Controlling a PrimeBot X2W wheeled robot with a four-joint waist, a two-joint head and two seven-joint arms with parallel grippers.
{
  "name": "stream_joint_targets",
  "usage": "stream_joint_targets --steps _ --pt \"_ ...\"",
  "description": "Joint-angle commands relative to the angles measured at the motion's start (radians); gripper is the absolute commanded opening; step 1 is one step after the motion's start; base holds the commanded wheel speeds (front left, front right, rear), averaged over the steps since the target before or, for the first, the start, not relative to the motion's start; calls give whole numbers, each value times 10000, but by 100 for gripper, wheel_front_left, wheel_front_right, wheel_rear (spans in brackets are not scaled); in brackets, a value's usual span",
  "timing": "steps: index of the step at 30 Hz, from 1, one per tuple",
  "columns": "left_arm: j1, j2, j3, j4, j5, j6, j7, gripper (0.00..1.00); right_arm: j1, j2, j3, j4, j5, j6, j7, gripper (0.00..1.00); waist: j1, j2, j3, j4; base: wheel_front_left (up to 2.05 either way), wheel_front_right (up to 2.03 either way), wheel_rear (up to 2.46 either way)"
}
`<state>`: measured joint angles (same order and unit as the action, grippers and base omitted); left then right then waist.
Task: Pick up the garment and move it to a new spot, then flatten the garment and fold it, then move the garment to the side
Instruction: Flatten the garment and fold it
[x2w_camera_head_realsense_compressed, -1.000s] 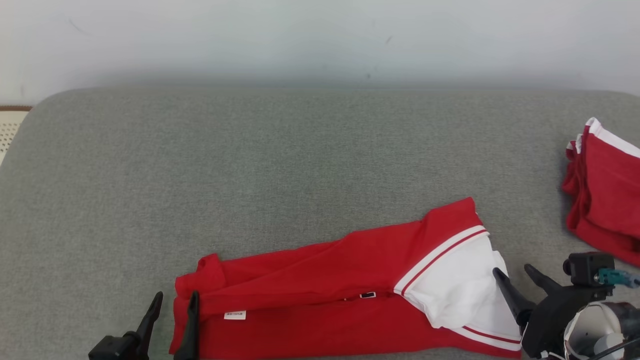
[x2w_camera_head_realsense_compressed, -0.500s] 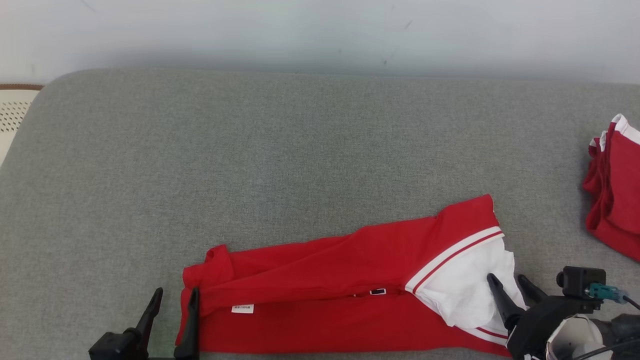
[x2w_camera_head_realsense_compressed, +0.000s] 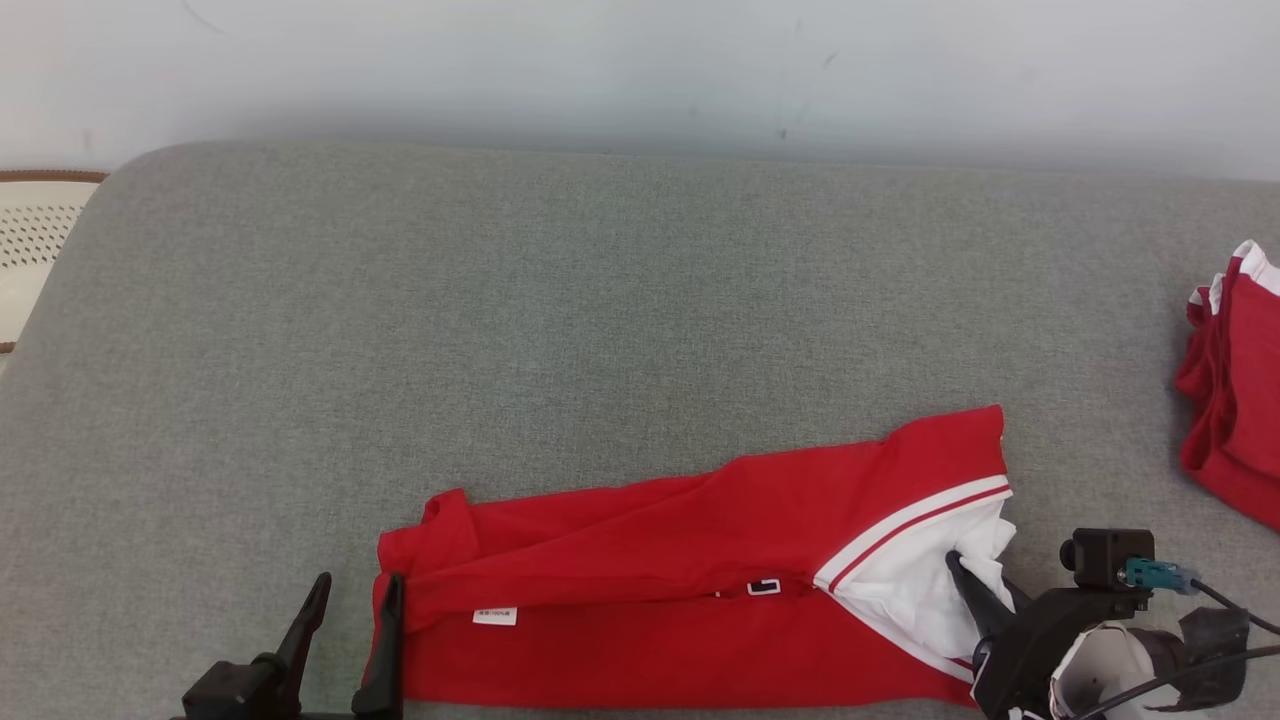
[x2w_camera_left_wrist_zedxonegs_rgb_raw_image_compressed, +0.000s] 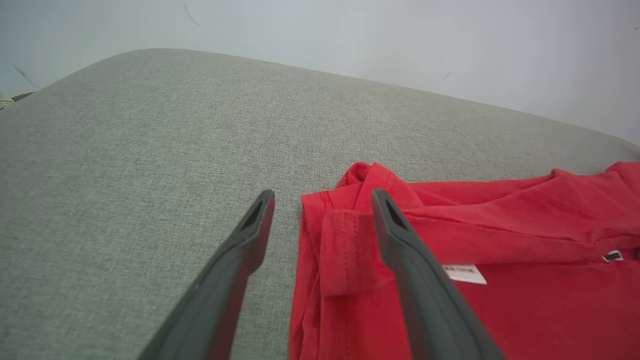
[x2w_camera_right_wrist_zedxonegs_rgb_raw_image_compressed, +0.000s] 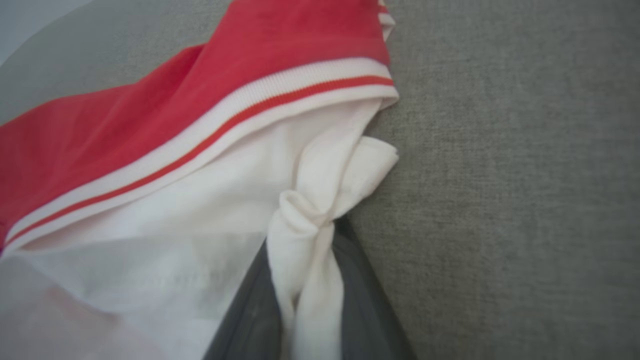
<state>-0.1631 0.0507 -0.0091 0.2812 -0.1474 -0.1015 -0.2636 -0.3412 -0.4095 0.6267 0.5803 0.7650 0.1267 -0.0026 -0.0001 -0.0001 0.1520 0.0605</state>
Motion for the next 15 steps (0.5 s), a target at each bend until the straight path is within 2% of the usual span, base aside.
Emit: stream_joint_targets --steps 1,10,15 --pt "32 2 26 25 29 -12 -7 100 311 331 332 427 98 50 156 0 1 1 -10 6 0 0 0" --pt "191 -1 51 -58 -22 -15 -7 100 -306 -386 -487 1523 325 -38 -1194 0 1 1 -163 -158 0 0 0" --pt "227 2 50 -47 -61 23 -7 100 -481 -678 -606 1586 343 8 -1577 0 1 1 -290 -379 0 0 0"
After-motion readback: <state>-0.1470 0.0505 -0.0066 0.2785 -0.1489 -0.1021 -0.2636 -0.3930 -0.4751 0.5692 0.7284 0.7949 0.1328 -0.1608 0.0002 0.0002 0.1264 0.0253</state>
